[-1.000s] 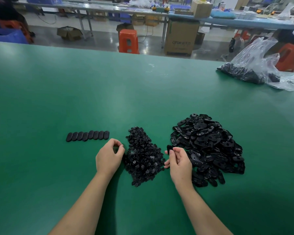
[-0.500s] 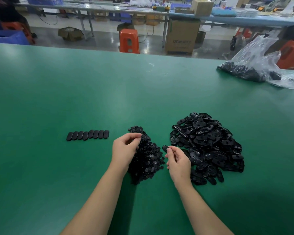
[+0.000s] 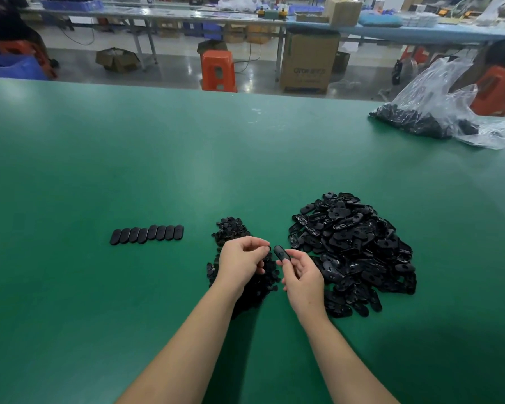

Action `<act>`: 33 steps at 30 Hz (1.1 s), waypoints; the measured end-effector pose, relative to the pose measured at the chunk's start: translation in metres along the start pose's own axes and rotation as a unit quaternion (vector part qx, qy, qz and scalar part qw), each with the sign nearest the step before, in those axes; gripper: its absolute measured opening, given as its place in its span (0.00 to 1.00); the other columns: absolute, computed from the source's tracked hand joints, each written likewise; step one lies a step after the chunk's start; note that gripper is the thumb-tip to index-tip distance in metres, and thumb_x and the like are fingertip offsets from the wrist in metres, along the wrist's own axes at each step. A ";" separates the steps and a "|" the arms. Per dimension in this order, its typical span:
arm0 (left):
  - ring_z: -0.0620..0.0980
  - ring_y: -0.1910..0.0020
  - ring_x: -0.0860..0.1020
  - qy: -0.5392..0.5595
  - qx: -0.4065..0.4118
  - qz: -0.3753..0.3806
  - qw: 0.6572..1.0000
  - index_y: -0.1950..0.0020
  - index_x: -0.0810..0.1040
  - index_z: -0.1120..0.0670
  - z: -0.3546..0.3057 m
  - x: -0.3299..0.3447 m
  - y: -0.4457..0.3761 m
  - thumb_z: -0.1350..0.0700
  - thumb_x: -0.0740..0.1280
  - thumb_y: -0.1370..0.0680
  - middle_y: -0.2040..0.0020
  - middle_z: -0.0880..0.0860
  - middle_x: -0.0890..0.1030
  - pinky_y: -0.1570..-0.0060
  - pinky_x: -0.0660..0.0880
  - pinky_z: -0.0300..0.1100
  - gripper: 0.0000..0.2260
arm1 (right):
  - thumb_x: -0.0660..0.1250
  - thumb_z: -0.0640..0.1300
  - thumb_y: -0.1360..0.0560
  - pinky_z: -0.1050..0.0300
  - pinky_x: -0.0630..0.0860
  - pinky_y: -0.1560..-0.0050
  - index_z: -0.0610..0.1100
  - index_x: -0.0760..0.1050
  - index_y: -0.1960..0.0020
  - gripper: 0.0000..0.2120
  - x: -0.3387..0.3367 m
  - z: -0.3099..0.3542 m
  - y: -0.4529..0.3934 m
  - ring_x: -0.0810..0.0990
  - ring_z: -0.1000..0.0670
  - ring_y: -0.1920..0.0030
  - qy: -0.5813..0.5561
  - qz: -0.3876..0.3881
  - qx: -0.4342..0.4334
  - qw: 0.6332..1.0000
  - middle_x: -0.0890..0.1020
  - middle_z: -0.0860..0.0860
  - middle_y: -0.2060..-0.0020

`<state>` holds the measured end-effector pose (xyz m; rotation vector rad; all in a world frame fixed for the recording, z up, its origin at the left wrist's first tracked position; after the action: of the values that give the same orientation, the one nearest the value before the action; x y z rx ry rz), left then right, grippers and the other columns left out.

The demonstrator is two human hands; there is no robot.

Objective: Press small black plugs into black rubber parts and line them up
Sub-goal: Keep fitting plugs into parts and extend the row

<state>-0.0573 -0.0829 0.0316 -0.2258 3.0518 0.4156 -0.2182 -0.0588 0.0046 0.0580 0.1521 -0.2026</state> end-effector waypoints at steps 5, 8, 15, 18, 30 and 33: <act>0.47 0.75 0.76 -0.135 0.061 -0.004 0.989 0.57 0.84 0.51 -0.009 0.010 0.003 0.62 0.71 0.24 0.68 0.48 0.83 0.69 0.79 0.44 0.07 | 0.66 0.37 0.20 0.57 0.77 0.55 0.54 0.77 0.49 0.11 0.001 0.002 0.000 0.81 0.60 0.62 -0.009 0.002 -0.004 1.000 0.87 0.51 0.53; 0.48 0.69 0.79 -0.183 0.079 -0.025 0.980 0.55 0.84 0.51 -0.013 0.014 0.006 0.61 0.70 0.25 0.62 0.47 0.84 0.60 0.82 0.47 0.06 | 0.66 0.36 0.20 0.60 0.76 0.58 0.54 0.77 0.50 0.12 0.001 0.002 0.000 0.80 0.61 0.65 -0.010 0.004 -0.006 1.000 0.87 0.52 0.54; 0.47 0.68 0.79 -0.204 0.090 -0.021 0.975 0.57 0.84 0.52 -0.015 0.020 0.011 0.61 0.70 0.25 0.63 0.48 0.84 0.59 0.81 0.46 0.05 | 0.67 0.38 0.20 0.59 0.76 0.56 0.50 0.78 0.46 0.08 0.002 -0.003 -0.002 0.79 0.60 0.62 -0.008 0.014 0.002 1.000 0.86 0.48 0.51; 0.42 0.63 0.78 -0.226 0.105 -0.032 0.968 0.57 0.84 0.52 -0.016 0.021 0.011 0.60 0.71 0.25 0.59 0.46 0.83 0.58 0.74 0.38 0.04 | 0.67 0.37 0.20 0.60 0.77 0.55 0.50 0.78 0.45 0.09 0.002 -0.003 -0.001 0.79 0.61 0.62 -0.001 0.019 0.000 1.000 0.87 0.49 0.51; 0.42 0.57 0.76 -0.280 0.115 -0.067 0.951 0.55 0.83 0.49 -0.014 0.023 0.012 0.56 0.70 0.23 0.53 0.44 0.76 0.56 0.70 0.38 0.04 | 0.68 0.38 0.20 0.56 0.80 0.53 0.51 0.78 0.46 0.09 0.000 -0.003 -0.001 0.84 0.56 0.55 0.001 0.013 0.003 1.000 0.87 0.52 0.51; 0.41 0.56 0.74 -0.273 0.111 -0.072 0.953 0.54 0.84 0.49 -0.013 0.024 0.013 0.56 0.69 0.23 0.53 0.44 0.76 0.56 0.67 0.37 0.04 | 0.68 0.37 0.20 0.53 0.82 0.47 0.50 0.79 0.46 0.08 0.000 -0.002 -0.001 0.86 0.55 0.51 0.003 0.010 -0.001 1.000 0.87 0.53 0.51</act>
<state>-0.0839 -0.0775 0.0456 -0.2674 2.4877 0.0966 -0.2186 -0.0597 0.0029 0.0582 0.1584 -0.1816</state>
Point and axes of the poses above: each hand's wrist, its own y-axis away from the middle knuckle, its own x-axis out of the palm, z = x × y, the point moved 6 cm from there along -y, towards the middle knuckle
